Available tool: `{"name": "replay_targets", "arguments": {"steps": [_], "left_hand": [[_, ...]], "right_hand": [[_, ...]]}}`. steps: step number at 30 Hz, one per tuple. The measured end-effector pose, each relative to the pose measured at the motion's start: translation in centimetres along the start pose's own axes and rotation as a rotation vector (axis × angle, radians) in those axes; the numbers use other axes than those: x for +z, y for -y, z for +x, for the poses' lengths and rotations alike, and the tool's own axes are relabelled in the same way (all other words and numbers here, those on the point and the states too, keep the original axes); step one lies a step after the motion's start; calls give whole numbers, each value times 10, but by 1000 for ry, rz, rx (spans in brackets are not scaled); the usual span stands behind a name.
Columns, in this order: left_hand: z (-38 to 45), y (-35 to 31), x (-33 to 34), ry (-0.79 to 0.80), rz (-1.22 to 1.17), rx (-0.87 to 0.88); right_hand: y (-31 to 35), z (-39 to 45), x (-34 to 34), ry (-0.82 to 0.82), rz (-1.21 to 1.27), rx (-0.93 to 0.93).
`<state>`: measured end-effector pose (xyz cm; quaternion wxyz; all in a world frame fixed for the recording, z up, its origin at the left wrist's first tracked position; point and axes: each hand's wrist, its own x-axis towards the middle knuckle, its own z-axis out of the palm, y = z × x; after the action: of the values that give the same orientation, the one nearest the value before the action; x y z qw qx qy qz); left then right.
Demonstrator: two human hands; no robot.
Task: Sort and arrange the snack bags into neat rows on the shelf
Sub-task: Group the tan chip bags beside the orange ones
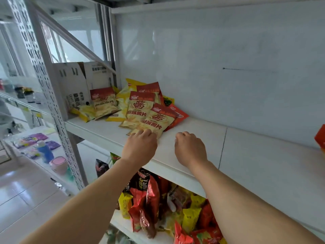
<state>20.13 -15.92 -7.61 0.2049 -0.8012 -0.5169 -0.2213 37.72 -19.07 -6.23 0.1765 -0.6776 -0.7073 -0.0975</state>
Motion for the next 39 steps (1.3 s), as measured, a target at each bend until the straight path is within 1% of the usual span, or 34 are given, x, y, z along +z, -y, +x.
{"name": "replay_targets", "arguments": {"steps": [4, 6, 9, 12, 14, 17, 20, 21, 23, 25, 27, 29, 34, 37, 39], "left_hand": [[27, 40, 20, 21, -49, -99], [44, 56, 29, 26, -147, -184], [72, 77, 38, 86, -253, -298], [97, 100, 53, 139, -349, -434], [113, 117, 64, 197, -427, -532], [135, 136, 76, 330, -542, -678], [148, 151, 88, 460, -630, -756], [149, 156, 94, 477, -663, -767], [151, 160, 103, 459, -765, -789], [154, 162, 107, 429, -879, -806], [155, 162, 107, 437, -978, -808], [152, 160, 106, 424, -1084, -796], [145, 147, 100, 326, -1290, -680], [145, 130, 97, 347, -1409, -610], [147, 113, 96, 392, -1486, -561]], "right_hand": [[23, 50, 27, 15, 169, 147], [32, 76, 41, 35, 231, 252], [43, 110, 54, 130, 277, 399], [52, 135, 65, 156, 287, 476], [58, 144, 75, 148, 308, 518], [62, 147, 89, 96, 363, 570], [66, 148, 88, 92, 426, 634], [67, 148, 86, 101, 466, 664], [69, 148, 83, 87, 576, 708], [69, 146, 82, 31, 666, 734], [69, 141, 80, -34, 774, 765], [67, 133, 77, -60, 872, 760], [54, 108, 56, -30, 1117, 828], [39, 85, 47, -36, 1219, 876], [27, 69, 39, -65, 1253, 898]]}}
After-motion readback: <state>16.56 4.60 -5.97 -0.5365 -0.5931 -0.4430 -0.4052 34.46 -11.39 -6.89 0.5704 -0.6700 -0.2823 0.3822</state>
